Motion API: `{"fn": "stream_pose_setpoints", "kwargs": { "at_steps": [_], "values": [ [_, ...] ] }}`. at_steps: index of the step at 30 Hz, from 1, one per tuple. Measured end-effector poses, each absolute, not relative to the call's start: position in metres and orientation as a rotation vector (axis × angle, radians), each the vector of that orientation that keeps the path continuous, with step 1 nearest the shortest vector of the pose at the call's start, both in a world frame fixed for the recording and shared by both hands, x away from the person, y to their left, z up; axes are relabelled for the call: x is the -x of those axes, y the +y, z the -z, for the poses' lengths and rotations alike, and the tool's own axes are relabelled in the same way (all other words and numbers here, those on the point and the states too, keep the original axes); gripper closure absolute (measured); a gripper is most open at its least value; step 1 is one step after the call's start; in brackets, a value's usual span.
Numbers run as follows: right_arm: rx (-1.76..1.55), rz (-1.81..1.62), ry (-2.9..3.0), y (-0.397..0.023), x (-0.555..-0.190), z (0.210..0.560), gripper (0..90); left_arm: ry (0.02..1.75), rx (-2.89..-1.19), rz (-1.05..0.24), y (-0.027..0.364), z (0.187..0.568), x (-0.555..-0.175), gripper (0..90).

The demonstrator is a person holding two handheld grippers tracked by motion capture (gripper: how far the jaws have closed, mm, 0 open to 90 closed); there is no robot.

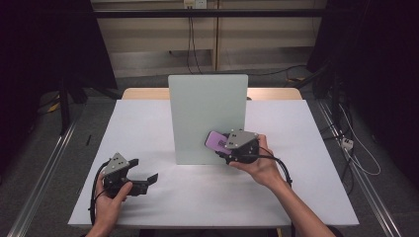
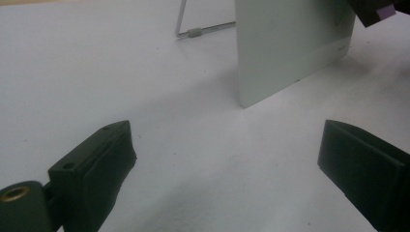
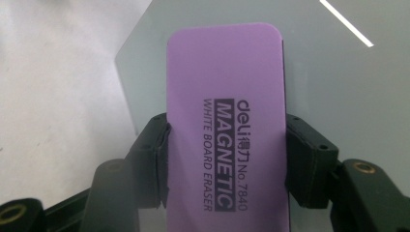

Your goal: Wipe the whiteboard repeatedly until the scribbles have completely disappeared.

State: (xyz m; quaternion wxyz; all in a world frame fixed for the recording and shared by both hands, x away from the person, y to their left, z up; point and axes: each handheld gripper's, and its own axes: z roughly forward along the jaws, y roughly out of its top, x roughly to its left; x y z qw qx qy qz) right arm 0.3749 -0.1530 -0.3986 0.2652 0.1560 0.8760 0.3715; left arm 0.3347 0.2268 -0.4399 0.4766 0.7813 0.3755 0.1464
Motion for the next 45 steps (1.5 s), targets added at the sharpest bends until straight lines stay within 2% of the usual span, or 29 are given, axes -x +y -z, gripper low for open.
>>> {"fn": "stream_pose_setpoints", "kwargs": {
  "at_steps": [9, 16, 30, 35, 45],
  "values": [
    [-0.383, -0.965, 2.426, -0.145, -0.367, 0.422, 41.6, 0.917, -1.905, -0.36, 0.227, 0.44, -0.335, 5.7],
    [-0.367, -0.933, 2.459, -0.138, -0.365, 0.427, 41.6, 0.914, -1.906, -0.363, 0.228, 0.439, -0.335, 5.7],
    [-0.423, -0.989, 2.312, -0.162, -0.379, 0.381, 41.6, 0.908, -1.906, -0.365, 0.226, 0.438, -0.334, 5.8],
    [-0.419, -0.989, 2.307, -0.162, -0.376, 0.387, 41.6, 0.922, -1.896, -0.363, 0.228, 0.439, -0.334, 5.8],
    [-0.361, -0.935, 2.443, -0.145, -0.367, 0.423, 41.6, 0.911, -1.907, -0.363, 0.226, 0.439, -0.334, 5.8]
  ]
}}
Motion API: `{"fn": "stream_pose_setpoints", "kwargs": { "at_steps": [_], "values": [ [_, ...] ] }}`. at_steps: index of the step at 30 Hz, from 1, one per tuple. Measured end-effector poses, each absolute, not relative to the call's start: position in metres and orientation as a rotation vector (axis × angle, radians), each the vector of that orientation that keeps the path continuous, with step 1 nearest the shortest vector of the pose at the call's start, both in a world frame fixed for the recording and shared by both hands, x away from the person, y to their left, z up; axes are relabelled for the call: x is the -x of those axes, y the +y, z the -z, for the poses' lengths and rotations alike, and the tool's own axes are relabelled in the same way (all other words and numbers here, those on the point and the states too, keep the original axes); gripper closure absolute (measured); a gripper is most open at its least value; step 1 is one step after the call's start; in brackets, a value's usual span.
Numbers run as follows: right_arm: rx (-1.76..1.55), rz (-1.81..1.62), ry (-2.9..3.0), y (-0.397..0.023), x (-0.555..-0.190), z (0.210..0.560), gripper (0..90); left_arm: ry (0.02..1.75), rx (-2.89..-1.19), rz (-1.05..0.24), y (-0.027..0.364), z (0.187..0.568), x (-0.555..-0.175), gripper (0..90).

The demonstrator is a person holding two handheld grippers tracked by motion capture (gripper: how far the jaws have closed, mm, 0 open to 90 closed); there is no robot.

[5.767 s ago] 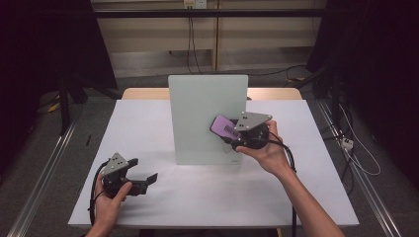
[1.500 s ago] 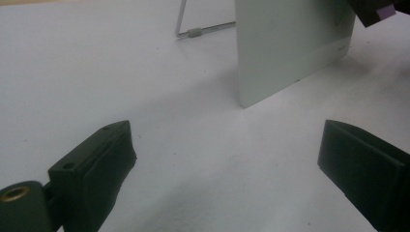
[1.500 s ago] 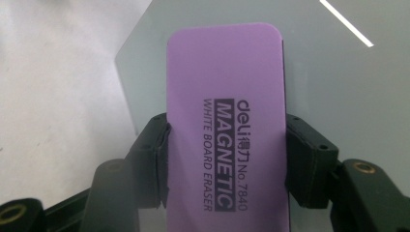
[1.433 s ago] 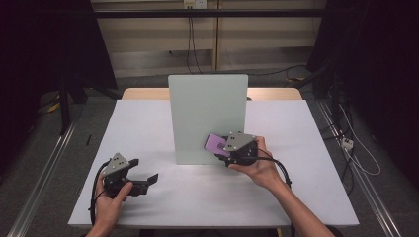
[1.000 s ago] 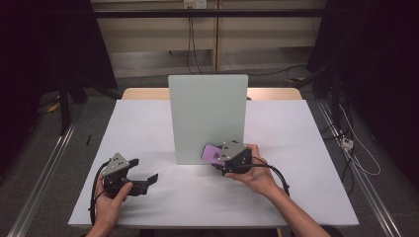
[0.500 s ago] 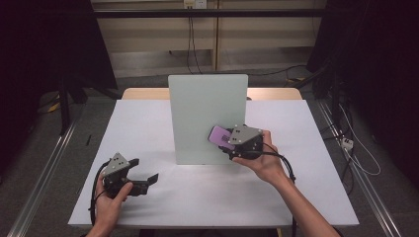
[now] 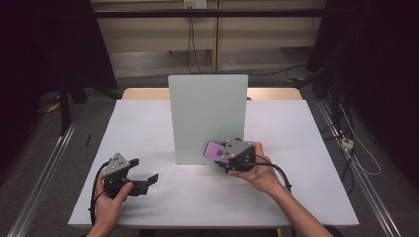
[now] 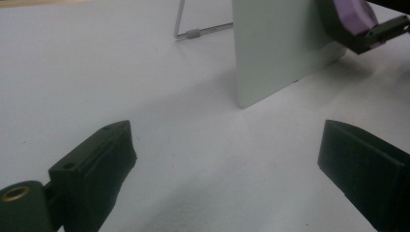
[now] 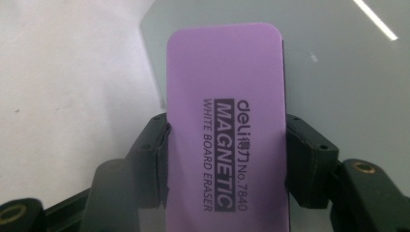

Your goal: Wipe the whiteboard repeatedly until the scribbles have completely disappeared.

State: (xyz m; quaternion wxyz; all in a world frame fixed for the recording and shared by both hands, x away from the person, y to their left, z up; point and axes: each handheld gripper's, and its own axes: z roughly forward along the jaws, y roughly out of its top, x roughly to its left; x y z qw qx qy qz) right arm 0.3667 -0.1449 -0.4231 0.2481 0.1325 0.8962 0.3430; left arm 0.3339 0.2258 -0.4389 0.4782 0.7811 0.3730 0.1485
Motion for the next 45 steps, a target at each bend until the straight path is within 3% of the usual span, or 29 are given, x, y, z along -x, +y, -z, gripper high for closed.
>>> {"fn": "stream_pose_setpoints", "kwargs": {
  "at_steps": [13, 22, 35, 45],
  "values": [
    [-0.304, -0.914, 2.53, -0.108, -0.37, 0.435, 41.6, 0.908, -1.904, -0.364, 0.228, 0.438, -0.334, 5.8],
    [-0.333, -0.994, 2.451, -0.097, -0.381, 0.408, 41.5, 0.915, -1.9, -0.363, 0.228, 0.438, -0.333, 5.8],
    [-0.322, -0.954, 2.551, -0.057, -0.378, 0.431, 41.6, 0.919, -1.888, -0.359, 0.234, 0.439, -0.335, 5.8],
    [-0.344, -1.044, 2.586, -0.071, -0.376, 0.428, 41.6, 0.921, -1.891, -0.361, 0.232, 0.438, -0.334, 5.8]
  ]
}}
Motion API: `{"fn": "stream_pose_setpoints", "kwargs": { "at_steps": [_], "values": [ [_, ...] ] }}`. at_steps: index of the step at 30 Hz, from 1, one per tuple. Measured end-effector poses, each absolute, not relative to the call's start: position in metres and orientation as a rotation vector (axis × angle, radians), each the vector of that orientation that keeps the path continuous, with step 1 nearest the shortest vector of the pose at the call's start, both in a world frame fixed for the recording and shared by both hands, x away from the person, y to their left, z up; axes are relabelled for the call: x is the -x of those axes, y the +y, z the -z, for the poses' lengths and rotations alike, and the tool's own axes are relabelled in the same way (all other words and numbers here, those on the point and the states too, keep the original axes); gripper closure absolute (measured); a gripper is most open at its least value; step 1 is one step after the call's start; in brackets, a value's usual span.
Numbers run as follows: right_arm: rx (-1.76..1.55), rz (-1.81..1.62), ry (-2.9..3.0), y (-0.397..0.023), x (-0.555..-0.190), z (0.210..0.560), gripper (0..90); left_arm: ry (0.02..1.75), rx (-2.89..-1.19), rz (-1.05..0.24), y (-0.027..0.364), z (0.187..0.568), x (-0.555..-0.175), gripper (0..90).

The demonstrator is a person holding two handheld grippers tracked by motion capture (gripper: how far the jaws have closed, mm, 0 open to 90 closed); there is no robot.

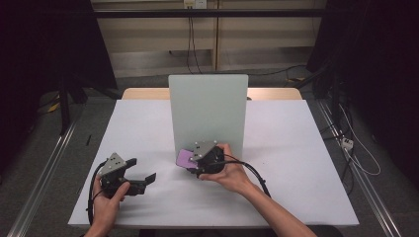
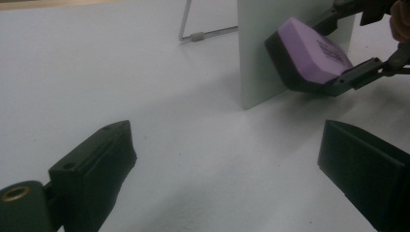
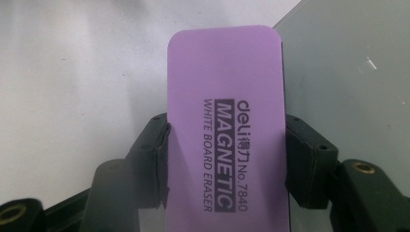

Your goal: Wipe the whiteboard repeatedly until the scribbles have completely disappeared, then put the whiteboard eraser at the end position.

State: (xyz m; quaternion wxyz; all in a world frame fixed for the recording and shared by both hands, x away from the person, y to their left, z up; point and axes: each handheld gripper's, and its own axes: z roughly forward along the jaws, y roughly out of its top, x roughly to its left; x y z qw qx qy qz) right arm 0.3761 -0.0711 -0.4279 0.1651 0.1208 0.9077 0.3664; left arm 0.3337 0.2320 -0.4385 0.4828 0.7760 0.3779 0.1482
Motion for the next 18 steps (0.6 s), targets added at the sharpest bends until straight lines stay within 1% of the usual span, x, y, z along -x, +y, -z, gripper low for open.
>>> {"fn": "stream_pose_setpoints", "kwargs": {
  "at_steps": [18],
  "values": [
    [-0.39, -1.072, 2.768, -0.089, -0.372, 0.429, 41.5, 0.915, -1.892, -0.367, 0.232, 0.438, -0.333, 5.9]
  ]
}}
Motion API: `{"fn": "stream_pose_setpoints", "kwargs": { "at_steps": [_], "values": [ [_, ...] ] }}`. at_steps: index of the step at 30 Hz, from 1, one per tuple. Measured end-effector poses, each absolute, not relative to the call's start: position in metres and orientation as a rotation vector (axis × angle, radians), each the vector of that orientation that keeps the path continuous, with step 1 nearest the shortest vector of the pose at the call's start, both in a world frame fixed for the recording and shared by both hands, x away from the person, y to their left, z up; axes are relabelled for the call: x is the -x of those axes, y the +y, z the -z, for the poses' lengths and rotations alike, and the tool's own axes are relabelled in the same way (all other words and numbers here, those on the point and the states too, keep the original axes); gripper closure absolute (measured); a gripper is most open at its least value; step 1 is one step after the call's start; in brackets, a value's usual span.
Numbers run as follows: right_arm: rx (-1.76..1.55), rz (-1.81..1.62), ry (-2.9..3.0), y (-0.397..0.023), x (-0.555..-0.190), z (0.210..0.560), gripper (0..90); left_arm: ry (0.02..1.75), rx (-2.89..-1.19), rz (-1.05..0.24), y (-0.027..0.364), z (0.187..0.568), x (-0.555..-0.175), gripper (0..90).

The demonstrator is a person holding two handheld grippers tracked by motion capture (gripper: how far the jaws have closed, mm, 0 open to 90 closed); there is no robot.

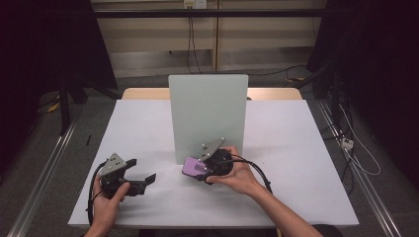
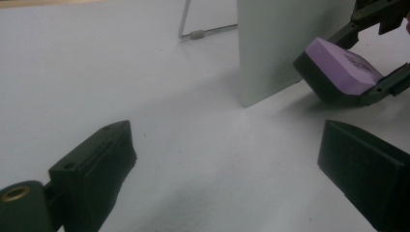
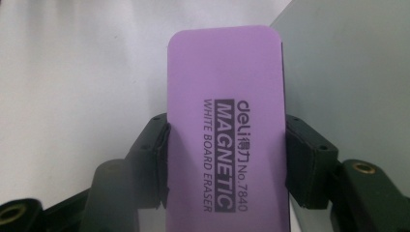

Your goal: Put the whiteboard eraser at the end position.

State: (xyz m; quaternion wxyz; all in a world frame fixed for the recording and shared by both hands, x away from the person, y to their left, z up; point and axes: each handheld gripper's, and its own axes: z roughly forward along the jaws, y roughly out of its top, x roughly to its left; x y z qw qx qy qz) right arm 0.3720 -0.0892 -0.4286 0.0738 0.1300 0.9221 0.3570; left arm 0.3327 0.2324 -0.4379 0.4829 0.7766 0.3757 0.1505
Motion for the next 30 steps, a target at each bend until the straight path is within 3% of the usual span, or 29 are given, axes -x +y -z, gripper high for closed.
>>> {"fn": "stream_pose_setpoints", "kwargs": {
  "at_steps": [30],
  "values": [
    [-0.337, -0.997, 2.963, -0.118, -0.362, 0.418, 41.5, 0.921, -1.911, -0.361, 0.229, 0.44, -0.333, 5.9]
  ]
}}
